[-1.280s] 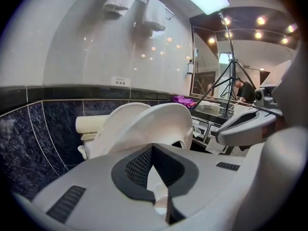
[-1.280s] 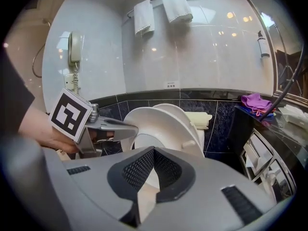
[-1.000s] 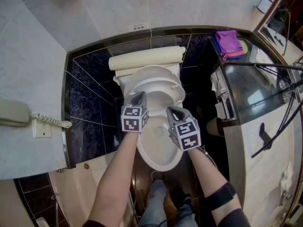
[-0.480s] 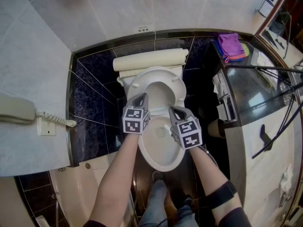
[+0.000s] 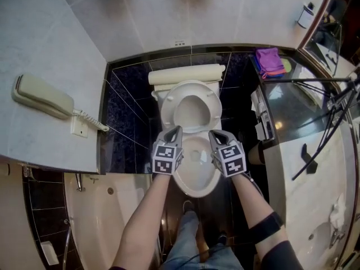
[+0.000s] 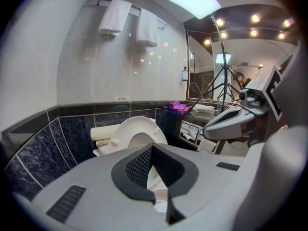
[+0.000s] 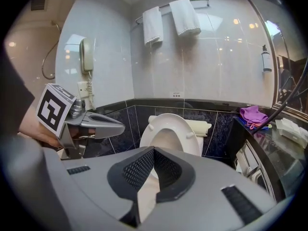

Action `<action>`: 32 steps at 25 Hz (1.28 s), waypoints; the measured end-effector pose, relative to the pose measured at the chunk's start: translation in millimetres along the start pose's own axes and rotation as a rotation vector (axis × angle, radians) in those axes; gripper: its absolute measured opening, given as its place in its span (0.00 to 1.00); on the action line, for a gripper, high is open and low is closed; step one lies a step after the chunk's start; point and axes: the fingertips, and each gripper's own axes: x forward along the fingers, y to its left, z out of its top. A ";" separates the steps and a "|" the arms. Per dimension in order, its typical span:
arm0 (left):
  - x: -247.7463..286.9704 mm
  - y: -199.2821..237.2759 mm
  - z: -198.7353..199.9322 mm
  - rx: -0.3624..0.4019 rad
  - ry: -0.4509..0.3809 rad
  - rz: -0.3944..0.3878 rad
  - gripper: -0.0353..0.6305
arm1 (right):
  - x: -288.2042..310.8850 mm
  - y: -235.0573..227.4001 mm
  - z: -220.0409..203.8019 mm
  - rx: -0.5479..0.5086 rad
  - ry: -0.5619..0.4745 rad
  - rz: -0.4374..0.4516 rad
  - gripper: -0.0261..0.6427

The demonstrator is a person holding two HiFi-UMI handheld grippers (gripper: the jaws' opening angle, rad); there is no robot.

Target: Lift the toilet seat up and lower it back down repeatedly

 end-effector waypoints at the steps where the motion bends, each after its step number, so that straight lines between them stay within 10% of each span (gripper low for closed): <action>1: -16.1 -9.7 3.0 0.003 -0.003 0.005 0.04 | -14.2 3.7 1.3 -0.001 -0.002 0.004 0.06; 15: -243.3 -152.9 19.3 0.039 -0.043 0.081 0.04 | -227.8 58.2 -20.9 -0.055 -0.042 0.072 0.06; 32: -348.8 -232.9 -5.3 0.012 -0.080 0.107 0.03 | -348.0 84.6 -68.7 -0.087 -0.055 0.101 0.06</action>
